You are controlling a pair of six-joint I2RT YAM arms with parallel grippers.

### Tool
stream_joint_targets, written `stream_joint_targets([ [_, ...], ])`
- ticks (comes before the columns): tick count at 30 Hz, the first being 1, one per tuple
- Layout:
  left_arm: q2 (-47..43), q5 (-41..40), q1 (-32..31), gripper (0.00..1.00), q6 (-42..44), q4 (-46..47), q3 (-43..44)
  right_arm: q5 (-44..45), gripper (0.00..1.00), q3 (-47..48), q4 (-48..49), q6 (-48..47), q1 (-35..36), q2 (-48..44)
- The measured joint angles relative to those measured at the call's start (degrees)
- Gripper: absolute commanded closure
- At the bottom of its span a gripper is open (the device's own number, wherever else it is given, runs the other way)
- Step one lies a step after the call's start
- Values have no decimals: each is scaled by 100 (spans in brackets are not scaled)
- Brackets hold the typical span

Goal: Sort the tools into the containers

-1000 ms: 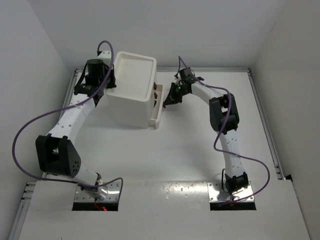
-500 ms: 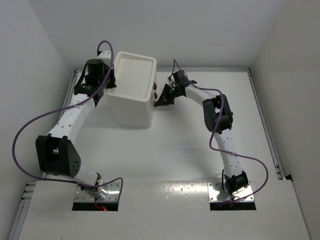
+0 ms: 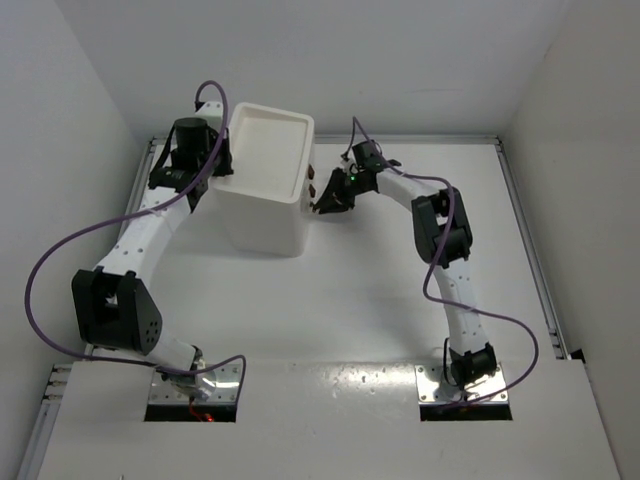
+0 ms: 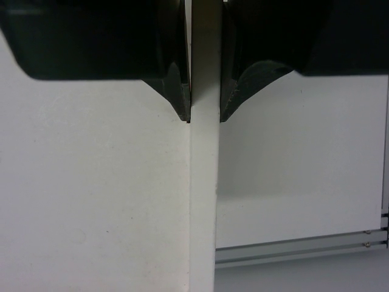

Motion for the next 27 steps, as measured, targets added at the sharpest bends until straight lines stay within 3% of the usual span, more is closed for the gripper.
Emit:
stream_joint_targets([
  [2, 17, 0, -33, 100, 2, 11, 15, 0, 65, -177, -35, -98, -101, -181],
  [8, 87, 44, -136, 100, 4, 48, 70, 286, 64, -299, -363, -699, -629, -791],
  [13, 98, 87, -210, 100, 4, 83, 70, 1217, 64, -302, -776, -1434, -1019, -1508],
  [21, 90, 11, -699, 100, -186, 107, 50, 2157, 35, -730, -964, -2205, -1272, -2723],
  [24, 72, 2, -955, 100, -323, 133, 24, 2293, 37, -1036, -949, -2170, -1405, -2999],
  [27, 61, 31, -1139, 100, -514, 162, 2, 2284, 50, -1410, -911, -2100, -1624, -3132],
])
